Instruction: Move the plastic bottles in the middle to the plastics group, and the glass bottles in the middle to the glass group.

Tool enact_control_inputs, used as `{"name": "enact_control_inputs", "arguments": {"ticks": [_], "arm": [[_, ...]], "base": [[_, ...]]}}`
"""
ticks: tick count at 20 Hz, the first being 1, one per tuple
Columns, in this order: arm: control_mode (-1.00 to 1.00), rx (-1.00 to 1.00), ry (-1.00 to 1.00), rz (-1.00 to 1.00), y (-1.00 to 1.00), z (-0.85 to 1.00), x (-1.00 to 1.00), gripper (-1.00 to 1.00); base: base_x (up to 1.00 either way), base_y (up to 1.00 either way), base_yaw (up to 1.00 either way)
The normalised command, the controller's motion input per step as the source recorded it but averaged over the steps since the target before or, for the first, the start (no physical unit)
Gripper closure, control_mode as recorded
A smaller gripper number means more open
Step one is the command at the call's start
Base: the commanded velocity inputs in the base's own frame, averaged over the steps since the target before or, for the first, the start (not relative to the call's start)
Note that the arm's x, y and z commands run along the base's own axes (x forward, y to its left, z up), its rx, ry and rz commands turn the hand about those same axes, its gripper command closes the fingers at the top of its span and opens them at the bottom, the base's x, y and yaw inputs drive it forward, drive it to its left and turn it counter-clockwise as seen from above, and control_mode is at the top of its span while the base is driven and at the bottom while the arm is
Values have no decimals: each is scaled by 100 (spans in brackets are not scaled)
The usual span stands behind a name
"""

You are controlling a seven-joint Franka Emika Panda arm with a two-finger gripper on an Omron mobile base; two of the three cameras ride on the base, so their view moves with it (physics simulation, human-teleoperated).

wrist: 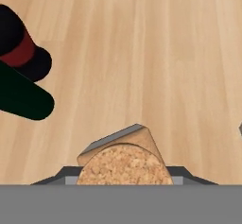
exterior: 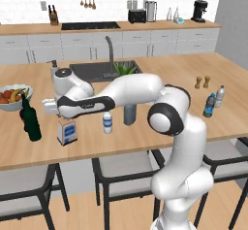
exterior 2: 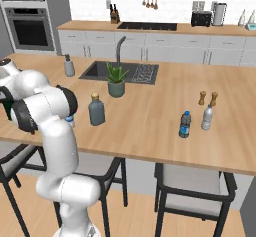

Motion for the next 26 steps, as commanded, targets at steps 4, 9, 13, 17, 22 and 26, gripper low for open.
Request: {"name": "enact_control_inputs", "arguments": {"ticks": [4, 9, 13, 17, 22, 26], "arm": [[-100, 6, 0, 0, 15, -10, 29, 100], [-100, 7, 0, 0, 2, -17, 21, 100], [-100, 5, 0, 0, 0, -36, 10, 100], [-100, 3, 0, 0, 0, -40, 9, 100], [-100, 1, -1, 0, 1, -36, 14, 100], [-100, 0, 0, 0, 0, -35, 0, -100]], "base": [[0, 0, 0], [0, 0, 0], [0, 0, 0], [0, 0, 0], [0, 0, 0], [0, 0, 0]]}}
